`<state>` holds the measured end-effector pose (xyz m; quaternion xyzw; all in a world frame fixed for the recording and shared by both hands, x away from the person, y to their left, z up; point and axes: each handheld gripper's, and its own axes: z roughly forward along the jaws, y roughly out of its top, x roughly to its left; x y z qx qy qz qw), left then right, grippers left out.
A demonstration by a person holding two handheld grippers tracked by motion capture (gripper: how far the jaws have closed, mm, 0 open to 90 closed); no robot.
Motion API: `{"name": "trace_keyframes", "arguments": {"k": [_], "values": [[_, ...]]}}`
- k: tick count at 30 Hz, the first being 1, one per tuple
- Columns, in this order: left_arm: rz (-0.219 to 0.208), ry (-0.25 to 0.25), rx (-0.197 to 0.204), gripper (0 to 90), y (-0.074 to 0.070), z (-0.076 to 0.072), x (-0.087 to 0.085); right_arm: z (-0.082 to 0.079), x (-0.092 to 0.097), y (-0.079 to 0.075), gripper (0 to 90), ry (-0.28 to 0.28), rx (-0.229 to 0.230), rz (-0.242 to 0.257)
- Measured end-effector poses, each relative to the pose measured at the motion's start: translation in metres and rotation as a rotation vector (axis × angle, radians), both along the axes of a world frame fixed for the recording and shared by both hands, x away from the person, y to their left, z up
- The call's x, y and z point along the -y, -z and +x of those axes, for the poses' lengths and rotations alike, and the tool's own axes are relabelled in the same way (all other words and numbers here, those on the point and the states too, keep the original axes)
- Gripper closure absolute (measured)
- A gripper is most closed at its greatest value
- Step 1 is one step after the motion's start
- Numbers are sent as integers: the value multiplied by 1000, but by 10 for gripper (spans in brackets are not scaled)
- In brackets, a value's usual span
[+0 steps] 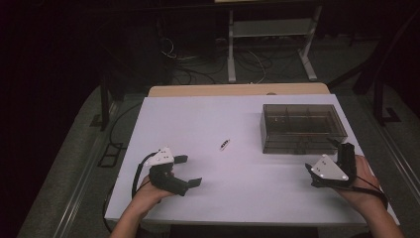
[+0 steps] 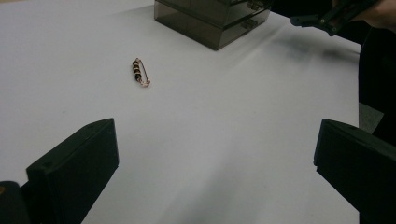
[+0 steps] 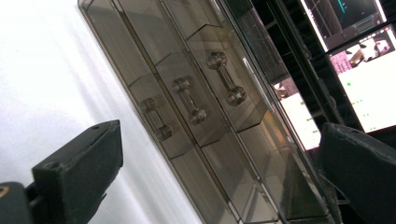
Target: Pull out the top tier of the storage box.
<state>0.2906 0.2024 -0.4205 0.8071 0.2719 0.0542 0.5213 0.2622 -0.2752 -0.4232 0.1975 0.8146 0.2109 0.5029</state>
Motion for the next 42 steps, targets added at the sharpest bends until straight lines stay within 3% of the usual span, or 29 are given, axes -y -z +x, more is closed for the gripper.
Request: {"name": "trace_keyframes", "arguments": {"k": [16,20,42], "values": [[1,-2,6,0,0,-1,0,-2,-6,2,3,14,42,-77],[1,-2,7,0,0,-1,0,-2,-7,2,3,12,61,-119],[7,-1,10,0,0,-1,0,-4,-12,1,3,16,121,-180]]}}
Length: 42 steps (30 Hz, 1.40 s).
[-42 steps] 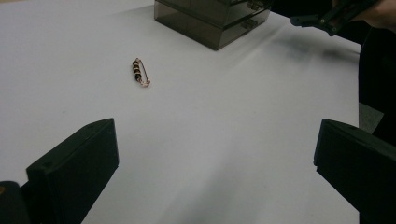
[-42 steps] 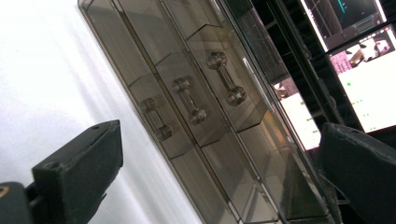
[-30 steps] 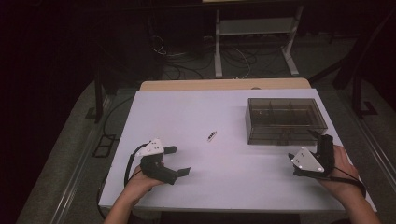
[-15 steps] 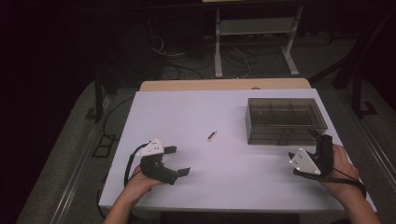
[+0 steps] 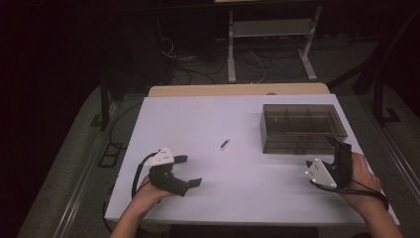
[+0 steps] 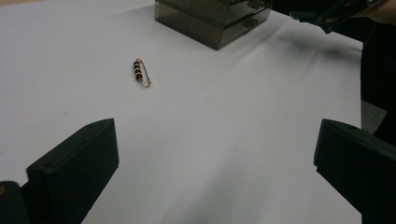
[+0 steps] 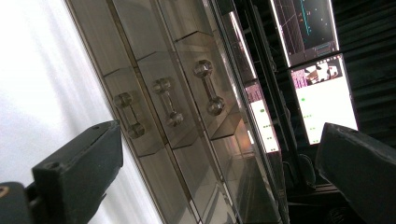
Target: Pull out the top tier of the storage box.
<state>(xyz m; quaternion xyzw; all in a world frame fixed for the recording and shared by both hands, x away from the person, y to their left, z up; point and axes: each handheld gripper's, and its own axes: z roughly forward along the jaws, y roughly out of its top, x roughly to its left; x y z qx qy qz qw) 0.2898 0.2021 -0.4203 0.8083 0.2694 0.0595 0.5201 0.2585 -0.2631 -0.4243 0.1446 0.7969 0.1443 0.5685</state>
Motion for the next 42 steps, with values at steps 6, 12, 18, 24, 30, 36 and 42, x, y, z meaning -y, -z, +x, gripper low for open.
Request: {"name": "trace_keyframes", "arguments": {"k": [6,12,18,24,30,36,42], "values": [[-1,0,1,0,0,0,0,0,-2,-1,3,-2,10,-29],[-1,1,0,0,0,0,0,0,-5,-1,4,-1,21,-47],[-3,-1,1,0,0,0,0,-1,-7,-1,71,-4,39,-61],[-4,-3,-1,0,0,0,0,0,-10,0,74,2,44,-71],[-2,-4,-1,0,0,0,0,2,-11,0,154,-2,55,-96],[-4,-5,-2,0,0,0,0,4,-12,0,226,-5,62,-119],[-2,-5,-2,0,0,0,0,9,-14,0,274,-8,59,-142]]}}
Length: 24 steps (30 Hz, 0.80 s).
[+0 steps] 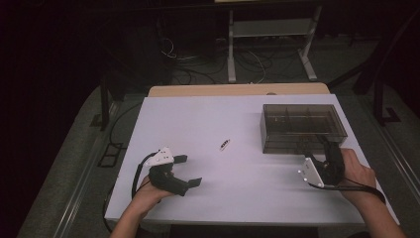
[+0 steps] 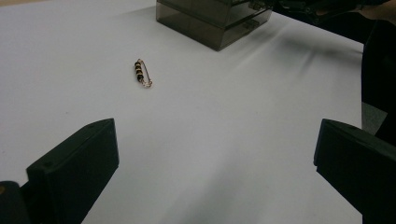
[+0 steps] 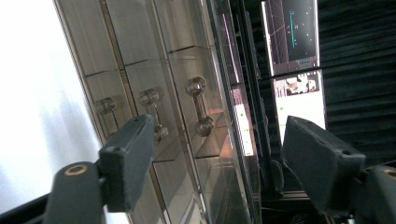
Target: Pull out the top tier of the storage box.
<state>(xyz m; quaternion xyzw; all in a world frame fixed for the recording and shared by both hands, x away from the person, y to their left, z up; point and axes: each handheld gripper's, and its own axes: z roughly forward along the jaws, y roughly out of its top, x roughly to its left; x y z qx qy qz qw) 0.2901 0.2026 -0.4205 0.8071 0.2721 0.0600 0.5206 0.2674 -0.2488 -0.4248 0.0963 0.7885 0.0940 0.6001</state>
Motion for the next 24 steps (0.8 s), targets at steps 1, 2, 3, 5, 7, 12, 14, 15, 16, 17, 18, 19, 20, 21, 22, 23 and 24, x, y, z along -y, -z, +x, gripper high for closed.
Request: {"name": "trace_keyframes", "arguments": {"k": [1,2,3,5,7,12,14,15,16,17,18,19,20,21,22,23,24], "values": [[-1,0,1,0,0,0,0,1,-1,0,288,-5,-3,-13],[0,-1,1,0,0,0,0,2,-1,0,290,-5,-5,-17],[-1,-1,1,0,0,0,0,3,-2,0,290,-5,-5,-21],[0,-1,1,0,0,0,0,4,-3,-1,300,-10,-3,-26],[0,-1,1,0,0,0,0,5,-4,-1,315,-11,3,-30],[-1,-2,1,0,0,0,0,9,-4,-2,350,2,0,-39],[-1,-1,1,0,0,0,0,10,-4,-2,373,7,-2,-48],[-2,-2,1,0,0,0,0,11,-3,-2,386,9,-4,-51],[-1,-2,2,0,0,0,0,11,-3,-2,391,10,-4,-52],[-1,-3,3,0,0,-1,0,11,-3,-1,404,12,-2,-51],[-1,-3,3,0,0,-1,0,11,-3,-1,418,13,-2,-51],[-1,-3,4,0,0,-1,0,11,-2,0,427,15,1,-48],[-1,-2,4,0,0,-1,0,11,-2,0,438,13,1,-52],[0,-3,3,0,0,-1,0,11,-2,0,446,16,1,-56],[1,-3,4,0,0,-1,0,11,-2,1,453,17,-1,-63],[2,-2,4,0,0,-1,0,11,-2,2,464,18,-1,-64],[2,-2,5,0,0,-1,0,11,-2,2,474,16,1,-69]]}}
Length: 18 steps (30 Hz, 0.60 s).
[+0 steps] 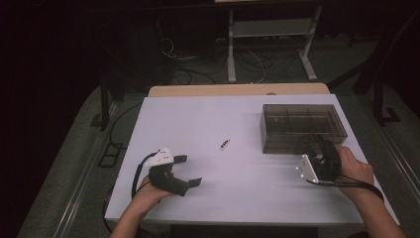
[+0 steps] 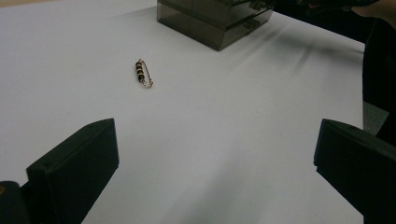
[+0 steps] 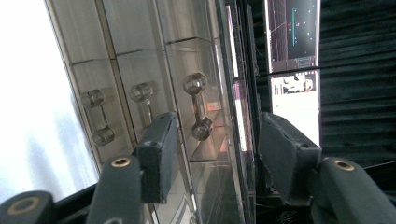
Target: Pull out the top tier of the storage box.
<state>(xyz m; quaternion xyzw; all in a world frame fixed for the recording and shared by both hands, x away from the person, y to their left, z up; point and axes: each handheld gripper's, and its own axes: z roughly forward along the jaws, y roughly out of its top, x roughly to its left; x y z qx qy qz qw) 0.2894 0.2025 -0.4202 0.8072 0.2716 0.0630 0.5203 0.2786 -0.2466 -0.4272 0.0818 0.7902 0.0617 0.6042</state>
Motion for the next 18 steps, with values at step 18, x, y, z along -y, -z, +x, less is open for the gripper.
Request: {"name": "trace_keyframes", "arguments": {"k": [18], "values": [[7,5,6,0,0,0,0,1,0,6,616,-11,-3,-34]]}}
